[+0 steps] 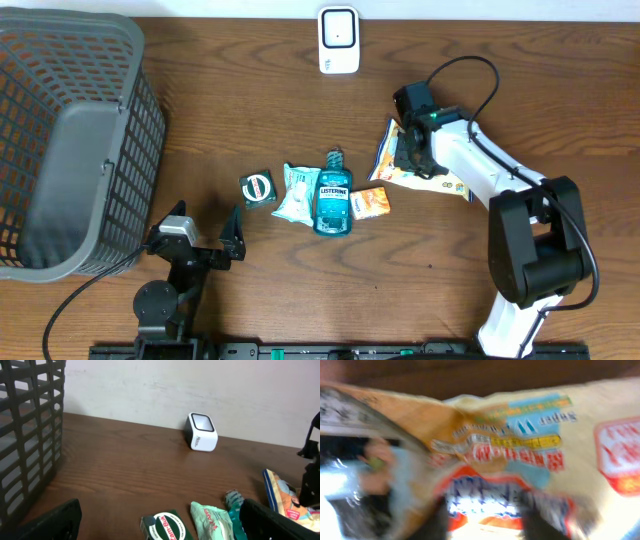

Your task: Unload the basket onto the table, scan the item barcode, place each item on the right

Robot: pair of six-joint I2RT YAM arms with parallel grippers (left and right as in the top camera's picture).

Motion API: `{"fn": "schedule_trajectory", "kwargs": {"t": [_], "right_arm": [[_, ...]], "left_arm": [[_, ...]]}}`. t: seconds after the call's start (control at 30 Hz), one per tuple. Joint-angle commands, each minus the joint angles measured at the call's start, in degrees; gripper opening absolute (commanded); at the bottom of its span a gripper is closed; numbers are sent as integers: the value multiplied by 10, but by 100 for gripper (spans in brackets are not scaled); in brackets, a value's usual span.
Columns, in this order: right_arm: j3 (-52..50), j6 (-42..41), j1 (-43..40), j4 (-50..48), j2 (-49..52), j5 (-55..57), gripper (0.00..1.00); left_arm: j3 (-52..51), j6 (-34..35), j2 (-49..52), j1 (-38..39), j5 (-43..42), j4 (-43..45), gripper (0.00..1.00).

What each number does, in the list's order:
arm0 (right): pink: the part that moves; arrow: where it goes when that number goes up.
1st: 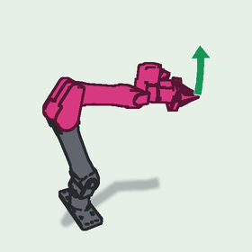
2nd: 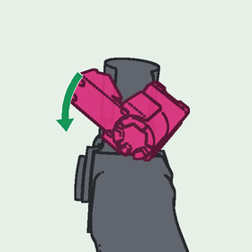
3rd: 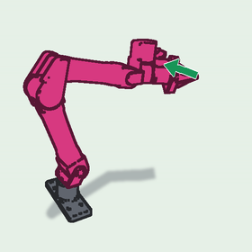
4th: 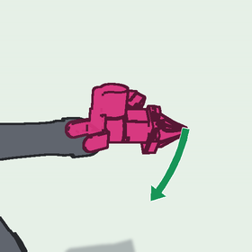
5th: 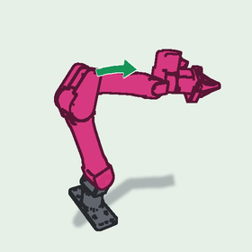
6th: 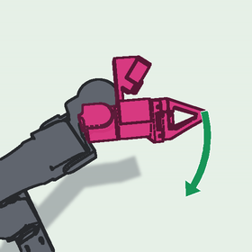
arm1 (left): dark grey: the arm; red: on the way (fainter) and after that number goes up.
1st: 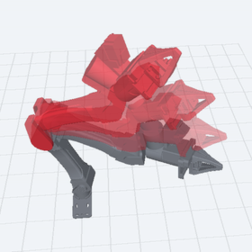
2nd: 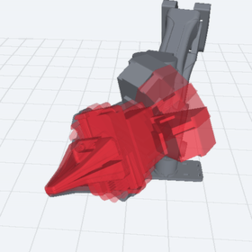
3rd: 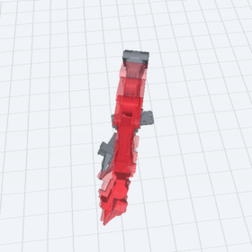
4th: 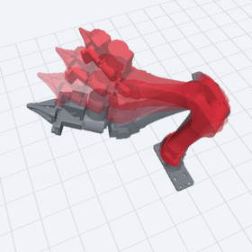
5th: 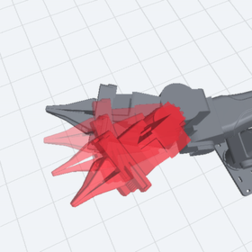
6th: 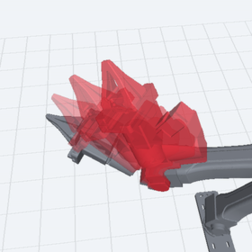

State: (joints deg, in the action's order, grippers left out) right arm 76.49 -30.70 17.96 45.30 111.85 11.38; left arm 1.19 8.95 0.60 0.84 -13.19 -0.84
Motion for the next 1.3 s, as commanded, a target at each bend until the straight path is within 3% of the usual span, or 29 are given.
{"fn": "schedule_trajectory", "kwargs": {"t": [0.0, 0.03, 0.07, 0.3, 0.53, 0.67, 0.8, 0.83, 1.0, 1.03, 1.07, 1.27], "right_arm": [[24, 10, -4, 39, -41, -18, 67], [28, 9, -4, 46, -58, -26, 94], [29, 8, -4, 49, -76, -41, 99], [22, -57, 27, 20, -99, -42, 99], [18, -97, 61, -32, 2, -17, 99], [18, -161, 66, -24, 63, 65, 99], [18, -163, 63, -20, 107, 64, 99], [18, -148, 61, -21, 117, 48, 94], [19, -9, 53, -26, 130, -69, 15], [21, 25, 52, -24, 125, -101, 7], [26, 52, 51, -20, 121, -131, 2], [89, 228, 33, 70, 41, -321, 1]], "left_arm": [[-10, -6, -4, -2, -7, -19, 98], [-10, -6, -4, -2, -7, -19, 98], [-10, -6, -4, -2, -7, -19, 98], [-10, -6, -4, -2, -7, -19, 98], [-10, -6, -4, -2, -7, -19, 98], [-10, -6, -4, -2, -7, -19, 98], [-10, -6, -4, -2, -7, -19, 98], [-10, -6, -4, -2, -7, -19, 98], [-10, -6, -4, -2, -7, -19, 98], [-10, -6, -4, -2, -7, -19, 98], [-10, -6, -4, -2, -7, -19, 98], [-10, -6, -4, -2, -7, -19, 98]]}}
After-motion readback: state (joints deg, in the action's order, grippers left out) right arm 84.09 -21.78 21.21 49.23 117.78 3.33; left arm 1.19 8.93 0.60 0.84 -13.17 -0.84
